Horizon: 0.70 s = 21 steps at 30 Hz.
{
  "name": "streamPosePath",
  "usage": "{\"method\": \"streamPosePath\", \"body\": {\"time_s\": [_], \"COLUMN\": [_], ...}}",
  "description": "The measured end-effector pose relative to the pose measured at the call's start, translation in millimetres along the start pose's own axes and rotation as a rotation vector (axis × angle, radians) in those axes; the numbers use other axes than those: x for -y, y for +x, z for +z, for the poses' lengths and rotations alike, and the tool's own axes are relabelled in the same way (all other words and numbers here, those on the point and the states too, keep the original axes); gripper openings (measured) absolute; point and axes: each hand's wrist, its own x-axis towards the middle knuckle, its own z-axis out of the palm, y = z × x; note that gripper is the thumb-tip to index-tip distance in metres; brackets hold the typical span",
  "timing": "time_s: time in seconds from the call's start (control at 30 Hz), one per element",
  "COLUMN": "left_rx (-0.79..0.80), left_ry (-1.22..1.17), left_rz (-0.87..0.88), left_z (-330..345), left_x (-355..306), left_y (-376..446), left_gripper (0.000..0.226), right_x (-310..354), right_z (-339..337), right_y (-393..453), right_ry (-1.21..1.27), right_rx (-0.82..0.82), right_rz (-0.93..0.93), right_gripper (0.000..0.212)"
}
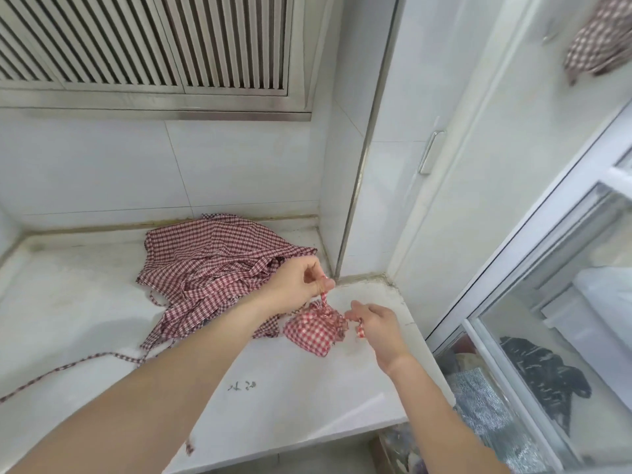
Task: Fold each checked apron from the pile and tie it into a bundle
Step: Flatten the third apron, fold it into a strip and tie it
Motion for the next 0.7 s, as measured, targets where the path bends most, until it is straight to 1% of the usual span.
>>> {"method": "streamPosePath", "body": {"time_s": [0.07,0.1,0.17,0.23,0.27,0.3,0.33,0.4,0.47,0.53,0.6,0.67,0.7], "left_rx": [0.004,0.010,0.025,0.046,0.054,0.053,0.045,0.002,-0.076,-0.117,-0.076,-0.027,-0.010], "left_ry": [-0.037,-0.058,-0.088,-0.112,-0.105,-0.085,-0.060,0.022,0.096,0.101,0.038,0.016,0.045], "left_rz": [0.053,0.069,0.119,0.138,0.155,0.179,0.215,0.295,0.355,0.404,0.436,0.458,0.473], "left_z": [0.2,0.4,4.7,10.0,13.6,17.2,21.1,26.6,32.4,40.9,51.3,60.5,62.4], "left_x": [-23.7,-33.4,-60.5,-83.7,-96.7,-111.0,-122.4,-149.8,-178.7,-207.4,-232.6,-254.1,-262.0], "left_y": [13.7,19.3,33.4,47.8,56.5,65.5,75.0,89.1,98.8,104.2,109.7,117.1,120.7], "left_gripper": [0.022,0.023,0.022,0.014,0.014,0.017,0.018,0.019,0.019,0.020,0.020,0.019,0.019], "right_x": [10.8,18.1,43.3,78.2,99.1,118.8,135.2,161.9,182.1,196.3,207.8,217.6,221.3], "right_z": [-25.8,-35.6,-56.5,-69.6,-74.7,-80.1,-84.5,-98.5,-119.5,-142.9,-163.8,-183.9,-192.7], "right_y": [12.1,15.4,17.5,15.3,10.4,6.4,2.2,-2.2,-5.4,-6.2,-7.2,-7.0,-6.7], "right_ry": [-0.005,-0.017,-0.113,-0.116,-0.099,-0.094,-0.084,-0.044,0.022,0.045,0.023,-0.037,-0.050], "right_rx": [-0.135,-0.166,-0.270,-0.351,-0.312,-0.223,-0.112,0.022,0.014,0.018,0.040,-0.011,-0.037], "right_rz": [0.027,0.006,-0.167,-0.395,-0.492,-0.551,-0.577,-0.573,-0.606,-0.626,-0.639,-0.671,-0.682], "right_gripper": [0.024,0.021,0.010,0.008,0.009,0.010,0.012,0.015,0.013,0.014,0.021,0.023,0.021]}}
